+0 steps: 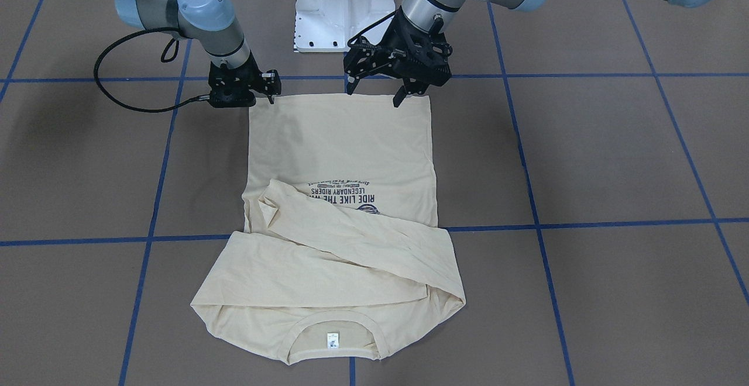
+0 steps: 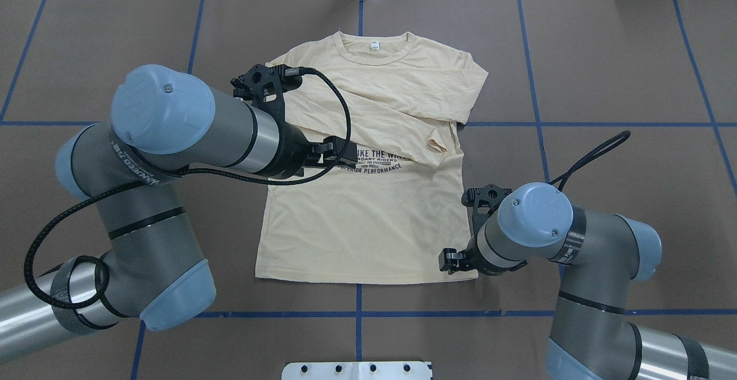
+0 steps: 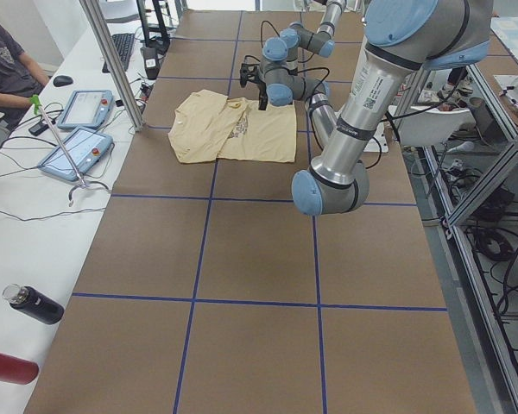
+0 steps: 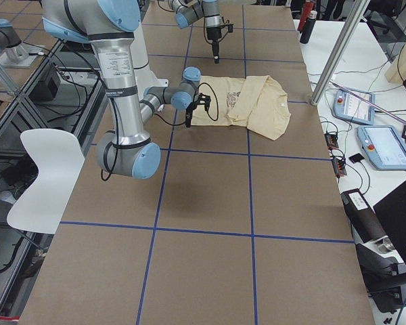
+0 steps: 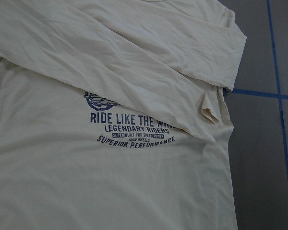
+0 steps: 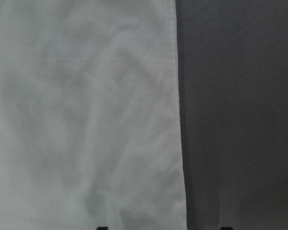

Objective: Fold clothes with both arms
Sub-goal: 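Lower the right gripper to one hem corner while the left gripper reaches the other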

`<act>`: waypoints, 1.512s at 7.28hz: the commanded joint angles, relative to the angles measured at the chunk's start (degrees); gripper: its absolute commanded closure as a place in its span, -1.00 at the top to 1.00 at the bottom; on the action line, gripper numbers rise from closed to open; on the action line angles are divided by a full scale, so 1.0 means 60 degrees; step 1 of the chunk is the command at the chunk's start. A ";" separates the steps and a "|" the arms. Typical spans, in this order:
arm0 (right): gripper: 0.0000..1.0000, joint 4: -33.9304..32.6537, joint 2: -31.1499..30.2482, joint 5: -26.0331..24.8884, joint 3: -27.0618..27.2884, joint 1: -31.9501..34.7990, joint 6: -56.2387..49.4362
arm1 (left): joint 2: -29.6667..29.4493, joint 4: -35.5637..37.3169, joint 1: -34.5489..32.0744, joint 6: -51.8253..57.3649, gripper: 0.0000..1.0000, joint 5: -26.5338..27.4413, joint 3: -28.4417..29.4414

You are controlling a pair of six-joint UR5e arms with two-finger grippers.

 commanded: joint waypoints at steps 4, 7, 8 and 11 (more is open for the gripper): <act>-0.36 -0.0014 -0.0036 0.0122 -0.0078 0.0001 0.0000 | -0.0007 0.0009 0.0000 0.0000 0.99 0.0000 0.0000; -1.00 -0.0160 -0.0006 0.0122 0.0068 0.0016 0.0000 | 0.0037 0.0009 -0.0015 0.0000 0.99 0.0000 -0.0059; -1.00 -0.0233 -0.0006 0.0238 0.0213 0.0045 0.0000 | 0.0066 0.0009 -0.0015 0.0000 0.98 0.0000 -0.0059; -1.00 -0.0468 0.0081 0.0225 0.0785 0.0133 0.0726 | 0.0679 0.0052 0.0479 -0.0146 0.98 0.0479 -0.0073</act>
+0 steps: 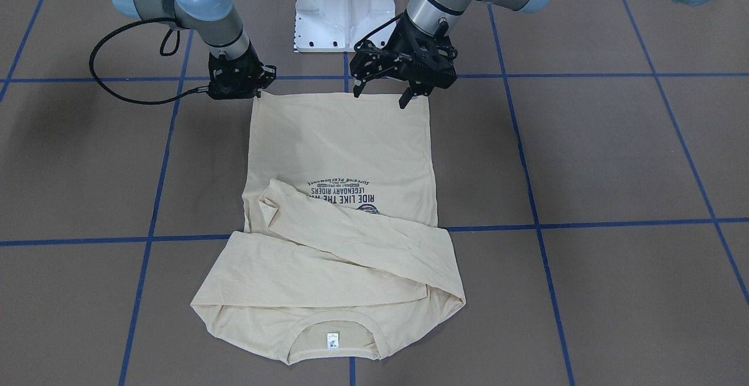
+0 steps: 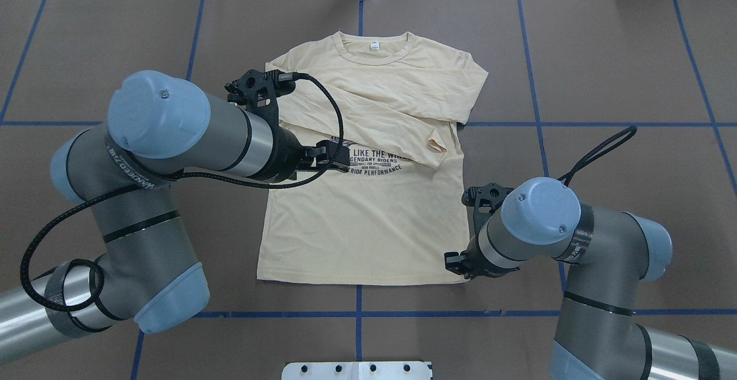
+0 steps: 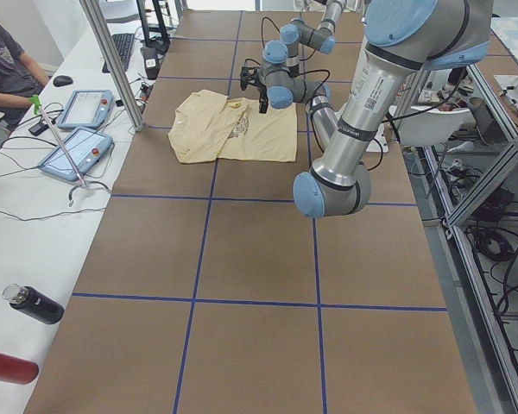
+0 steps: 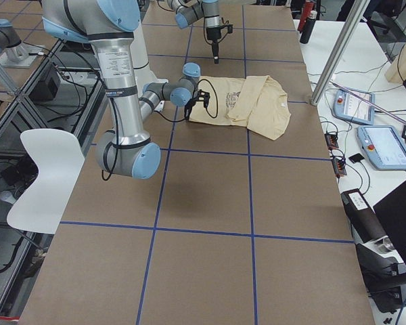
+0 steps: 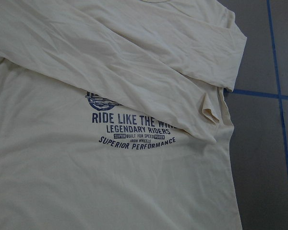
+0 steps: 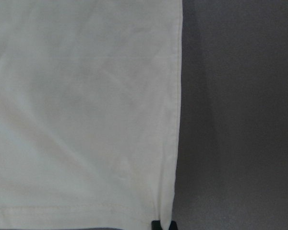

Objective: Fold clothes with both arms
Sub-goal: 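Lower the right gripper to one hem corner while the left gripper reaches the other, then grasp both hem corners nearest the robot with the left and right grippers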

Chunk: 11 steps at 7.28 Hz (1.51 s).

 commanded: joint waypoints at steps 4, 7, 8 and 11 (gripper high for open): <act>-1.00 -0.0027 0.0013 0.0046 0.0659 0.0406 0.0564 | 0.1652 0.0449 0.1572 -0.0240 0.92 0.1733 0.0228; -1.00 -0.0027 0.0042 0.0061 0.0689 0.0567 0.0564 | 0.1917 0.0656 0.1572 -0.0255 0.80 0.1793 0.0228; -1.00 -0.0027 0.0027 0.0061 0.0703 0.0597 0.0564 | 0.1918 0.0671 0.1630 -0.0255 0.77 0.1793 0.0242; -1.00 -0.0027 0.0042 0.0061 0.0703 0.0641 0.0564 | 0.1918 0.0918 0.2010 -0.0299 0.59 0.1779 0.0272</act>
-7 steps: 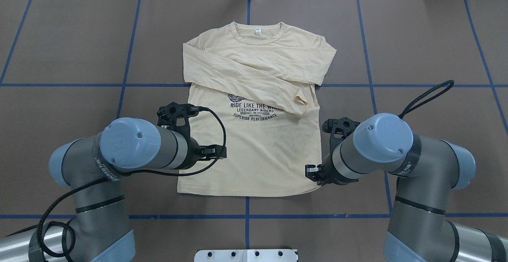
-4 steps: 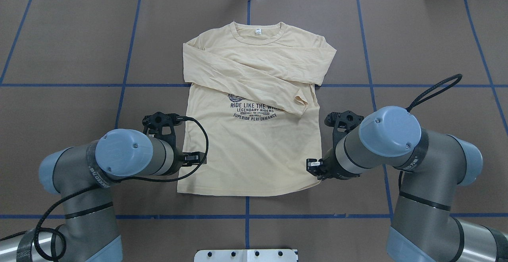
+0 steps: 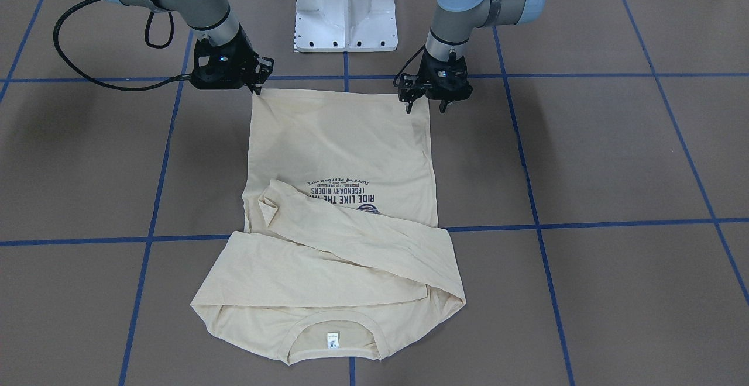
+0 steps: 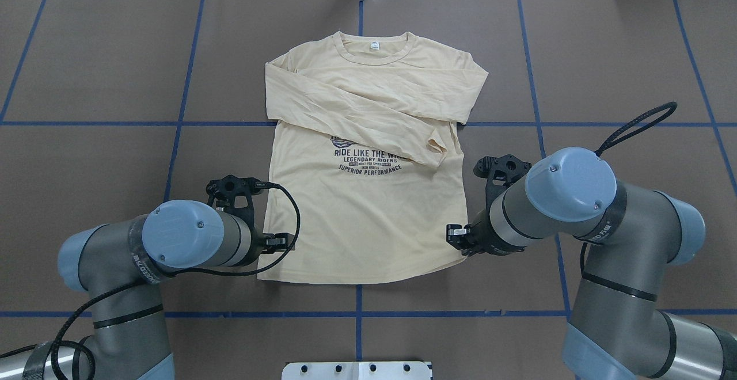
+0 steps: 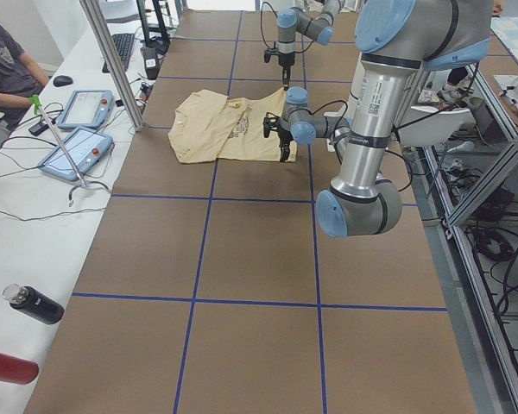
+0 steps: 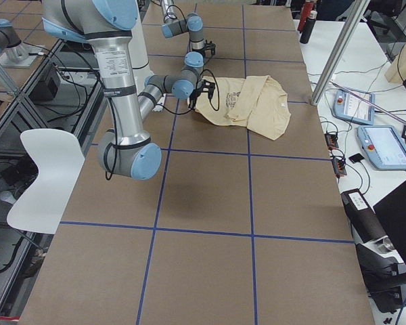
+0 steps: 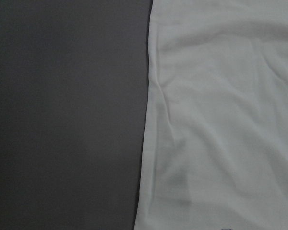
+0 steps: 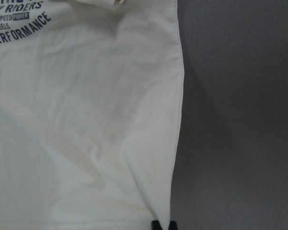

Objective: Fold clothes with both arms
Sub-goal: 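Grasp both hem corners nearest the robot with the left and right grippers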

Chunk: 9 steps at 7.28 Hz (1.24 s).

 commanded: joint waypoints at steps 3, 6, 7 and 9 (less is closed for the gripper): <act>-1.00 0.0000 0.0007 0.0015 0.0001 0.0078 0.0000 | -0.0035 0.0494 0.0209 -0.0149 0.40 -0.0011 -0.0048; -1.00 0.0000 -0.0008 0.0205 0.0016 0.0298 -0.0015 | -0.0035 0.0552 0.0356 -0.0208 0.28 -0.0026 -0.0063; -1.00 0.0000 -0.0008 0.0205 0.0016 0.0313 -0.0015 | -0.0093 0.0915 0.0385 -0.0208 0.25 -0.0040 -0.0150; -1.00 0.0000 -0.0008 0.0205 0.0016 0.0328 -0.0015 | -0.0123 0.1006 0.0444 -0.0208 0.16 -0.0069 -0.0166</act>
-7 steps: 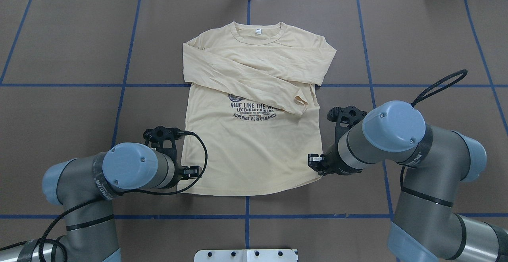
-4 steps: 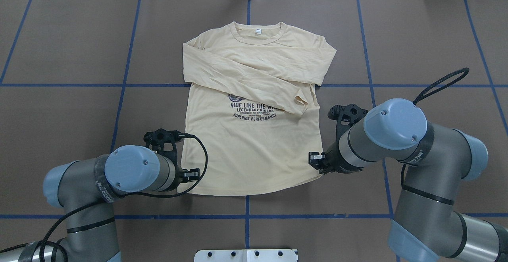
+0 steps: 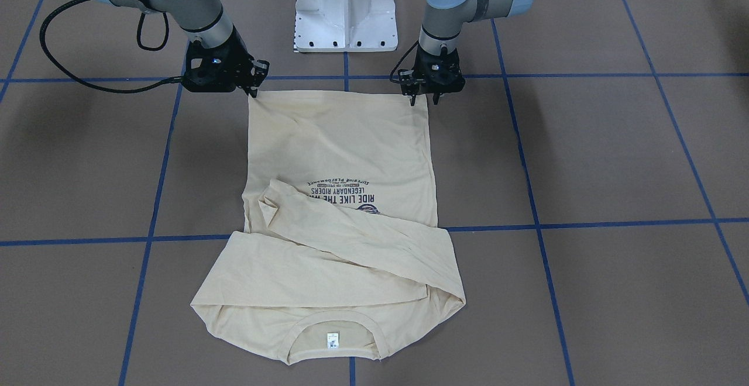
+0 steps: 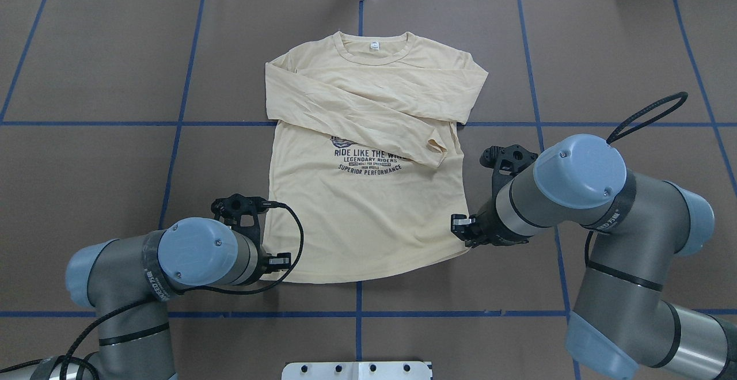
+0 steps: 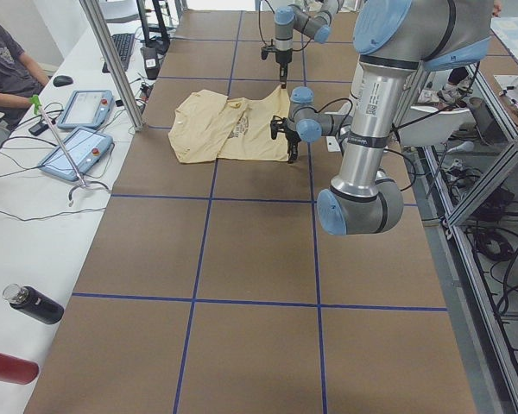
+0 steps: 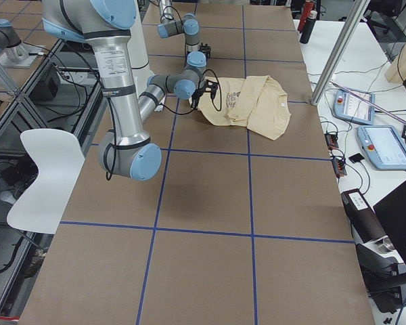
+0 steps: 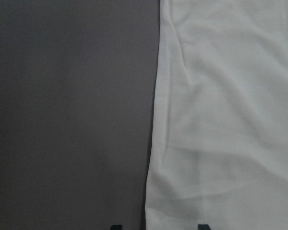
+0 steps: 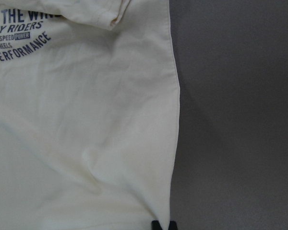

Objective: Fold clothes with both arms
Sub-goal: 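Grasp both hem corners nearest the robot with the left and right grippers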

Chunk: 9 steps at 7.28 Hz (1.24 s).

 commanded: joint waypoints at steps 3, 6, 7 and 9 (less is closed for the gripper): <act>-1.00 0.0000 -0.0029 0.0003 0.0015 0.0032 0.0000 | -0.0060 0.0066 0.0207 0.0000 0.11 -0.0024 -0.0001; -1.00 0.0000 -0.0029 0.0003 0.0015 0.0090 0.0000 | -0.0118 0.0081 0.0251 0.0000 -0.19 -0.0024 0.0028; -1.00 0.0000 -0.0029 0.0003 0.0015 0.0090 0.0000 | -0.0133 0.0081 0.0251 0.0000 -0.31 -0.0039 0.0028; -1.00 0.0000 -0.0058 0.0018 0.0015 0.0134 -0.0015 | -0.0118 0.0081 0.0251 0.0000 -0.39 -0.0039 0.0028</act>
